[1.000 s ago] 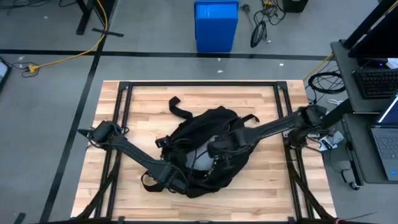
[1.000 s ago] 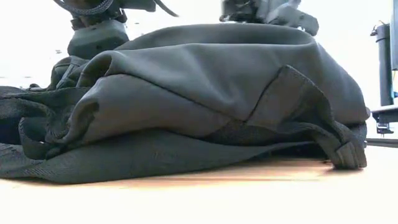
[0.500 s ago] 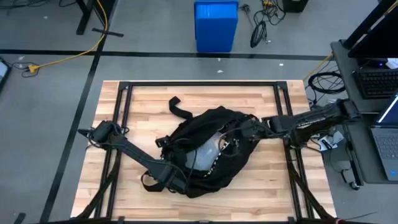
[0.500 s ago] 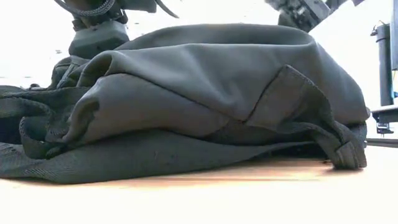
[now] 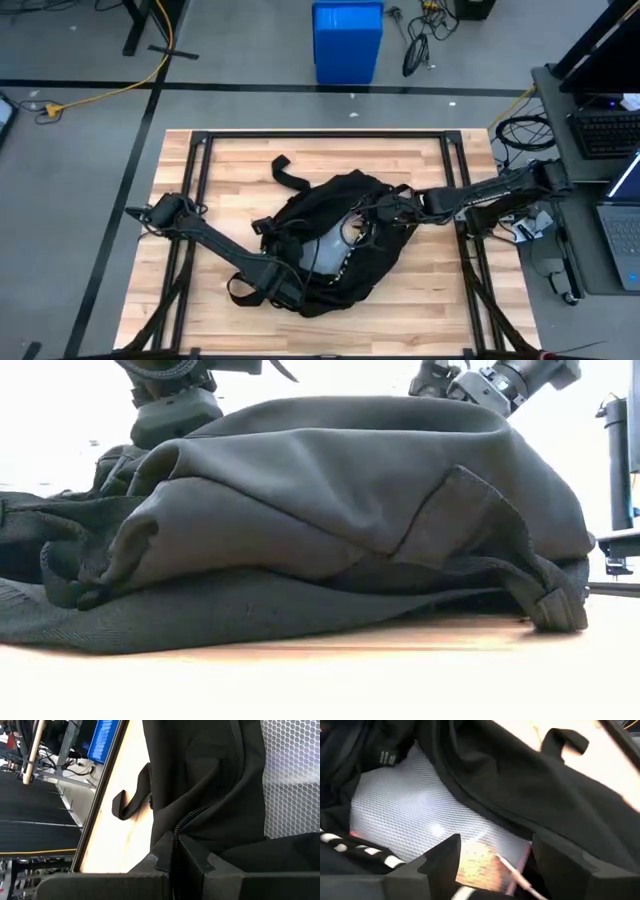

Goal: Unpack backpack
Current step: Remove the charger cable from the black backpack

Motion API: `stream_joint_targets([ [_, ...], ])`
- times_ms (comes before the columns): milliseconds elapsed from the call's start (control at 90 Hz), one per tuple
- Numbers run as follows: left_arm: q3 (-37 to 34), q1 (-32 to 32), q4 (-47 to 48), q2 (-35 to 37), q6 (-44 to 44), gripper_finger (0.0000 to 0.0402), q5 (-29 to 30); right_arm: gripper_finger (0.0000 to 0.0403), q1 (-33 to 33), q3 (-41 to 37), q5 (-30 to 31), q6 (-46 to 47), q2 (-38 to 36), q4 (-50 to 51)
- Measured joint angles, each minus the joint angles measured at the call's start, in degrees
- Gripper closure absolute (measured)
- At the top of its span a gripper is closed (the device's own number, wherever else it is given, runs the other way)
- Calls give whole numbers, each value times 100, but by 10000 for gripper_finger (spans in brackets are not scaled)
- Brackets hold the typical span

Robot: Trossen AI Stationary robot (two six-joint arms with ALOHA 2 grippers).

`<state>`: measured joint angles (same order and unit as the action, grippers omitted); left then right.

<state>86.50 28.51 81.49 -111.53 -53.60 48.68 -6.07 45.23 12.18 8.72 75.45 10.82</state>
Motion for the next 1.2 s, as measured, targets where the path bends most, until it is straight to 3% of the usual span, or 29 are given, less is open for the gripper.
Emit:
stream_joint_targets([
  [178,0,0,-2,0,1,394,82,153,92,96,-57,630,258,23],
  [678,-2,0,-61,-1,-5,394,108,151,85,336,-26,550,403,213],
  [889,-2,0,-63,0,-5,394,110,151,293,337,421,502,415,550],
  [1200,-2,0,-109,-2,1,394,110,151,643,337,221,304,423,554],
])
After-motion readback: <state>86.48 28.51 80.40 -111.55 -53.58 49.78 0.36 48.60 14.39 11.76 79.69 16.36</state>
